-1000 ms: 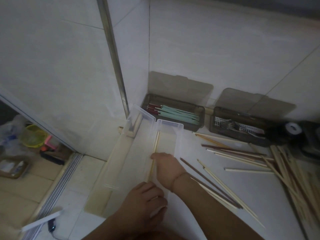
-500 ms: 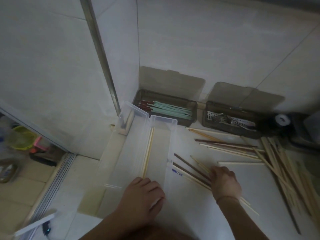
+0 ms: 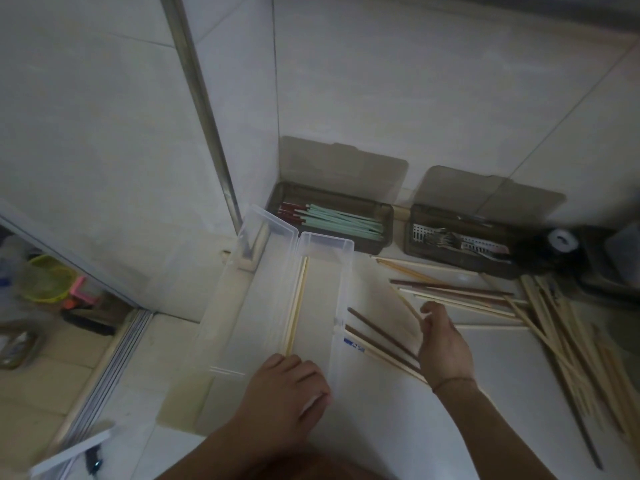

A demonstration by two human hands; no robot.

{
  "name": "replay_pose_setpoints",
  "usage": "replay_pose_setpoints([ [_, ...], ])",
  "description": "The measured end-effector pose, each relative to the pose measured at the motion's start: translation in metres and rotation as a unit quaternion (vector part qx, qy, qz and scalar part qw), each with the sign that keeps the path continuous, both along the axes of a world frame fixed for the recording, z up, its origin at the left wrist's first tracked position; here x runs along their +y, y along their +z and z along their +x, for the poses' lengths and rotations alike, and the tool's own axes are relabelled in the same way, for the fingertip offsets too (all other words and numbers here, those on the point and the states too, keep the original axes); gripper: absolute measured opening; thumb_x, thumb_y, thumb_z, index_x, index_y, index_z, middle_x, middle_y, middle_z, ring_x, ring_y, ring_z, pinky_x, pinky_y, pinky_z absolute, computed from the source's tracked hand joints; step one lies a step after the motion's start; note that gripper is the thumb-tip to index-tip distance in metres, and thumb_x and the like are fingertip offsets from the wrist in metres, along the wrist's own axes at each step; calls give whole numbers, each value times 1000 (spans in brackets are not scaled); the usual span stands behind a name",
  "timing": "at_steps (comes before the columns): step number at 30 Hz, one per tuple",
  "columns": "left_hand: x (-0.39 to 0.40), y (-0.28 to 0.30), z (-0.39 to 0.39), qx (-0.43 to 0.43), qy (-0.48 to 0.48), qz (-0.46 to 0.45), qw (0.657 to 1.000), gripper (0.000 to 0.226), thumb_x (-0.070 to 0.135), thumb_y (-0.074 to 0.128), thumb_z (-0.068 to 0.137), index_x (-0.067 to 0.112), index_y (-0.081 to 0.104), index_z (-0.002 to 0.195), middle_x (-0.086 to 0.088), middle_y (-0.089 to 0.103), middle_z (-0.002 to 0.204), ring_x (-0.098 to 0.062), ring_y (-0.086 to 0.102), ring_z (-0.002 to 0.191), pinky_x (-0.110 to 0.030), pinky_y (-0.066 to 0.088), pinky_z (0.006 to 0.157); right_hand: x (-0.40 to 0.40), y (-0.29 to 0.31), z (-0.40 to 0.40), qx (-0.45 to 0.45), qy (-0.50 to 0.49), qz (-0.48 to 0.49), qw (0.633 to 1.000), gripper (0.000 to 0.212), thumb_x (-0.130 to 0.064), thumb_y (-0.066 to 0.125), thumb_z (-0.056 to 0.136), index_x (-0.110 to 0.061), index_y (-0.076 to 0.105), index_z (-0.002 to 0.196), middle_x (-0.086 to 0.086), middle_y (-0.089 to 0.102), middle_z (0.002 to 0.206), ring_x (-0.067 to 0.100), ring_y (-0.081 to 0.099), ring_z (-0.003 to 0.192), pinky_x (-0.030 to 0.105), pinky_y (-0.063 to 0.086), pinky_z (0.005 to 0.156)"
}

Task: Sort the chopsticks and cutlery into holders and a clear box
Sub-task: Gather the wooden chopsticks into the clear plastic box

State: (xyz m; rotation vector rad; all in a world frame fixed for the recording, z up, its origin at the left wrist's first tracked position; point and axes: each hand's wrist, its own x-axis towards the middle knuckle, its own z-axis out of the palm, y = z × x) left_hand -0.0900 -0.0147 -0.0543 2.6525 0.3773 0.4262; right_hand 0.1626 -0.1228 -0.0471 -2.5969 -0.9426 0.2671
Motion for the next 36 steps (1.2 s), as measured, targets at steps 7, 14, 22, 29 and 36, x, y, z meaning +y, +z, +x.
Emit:
replay_pose_setpoints([
  [7, -3, -3, -4, -107, 73, -88, 988, 24, 18, 71, 70, 22, 50, 80, 10, 50, 85, -11, 50, 74, -24, 40, 67, 69, 68, -50, 309, -55, 416, 853, 30, 7, 39, 94, -19, 52, 86, 2, 56, 82, 12, 54, 58, 25, 50, 55],
  [14, -6, -2, -8, -220, 76, -153, 960, 28, 1, 56, 62, 15, 40, 80, -1, 43, 85, -13, 44, 83, -25, 34, 70, 114, 35, -92, 289, 73, 191, 935, 42, 8, 47, 87, -26, 61, 107, 1, 58, 103, 15, 65, 82, 36, 55, 77],
  [22, -6, -7, -1, -123, 45, -65, 989, 13, 17, 71, 72, 17, 58, 76, 6, 56, 82, -16, 54, 76, -36, 45, 63, 147, 23, -98, 206, 227, -175, 936, 43, -16, 46, 96, 1, 41, 136, 19, 44, 139, 30, 43, 127, 26, 33, 100],
  [29, -4, -8, -1, -50, 27, -13, 998, 12, 29, 72, 72, 23, 65, 81, 11, 61, 83, -12, 53, 75, -30, 43, 66, 143, 23, -96, 245, 209, -179, 930, 45, -24, 42, 99, -4, 41, 139, 14, 41, 144, 26, 41, 130, 25, 33, 102],
  [36, -1, -8, 0, -34, 9, 11, 999, 11, 32, 70, 74, 26, 64, 81, 10, 60, 82, -14, 53, 71, -31, 40, 66, 77, 38, -59, 187, 63, 217, 956, 21, -6, 62, 86, -24, 70, 93, -2, 70, 84, 11, 65, 72, 20, 52, 74],
])
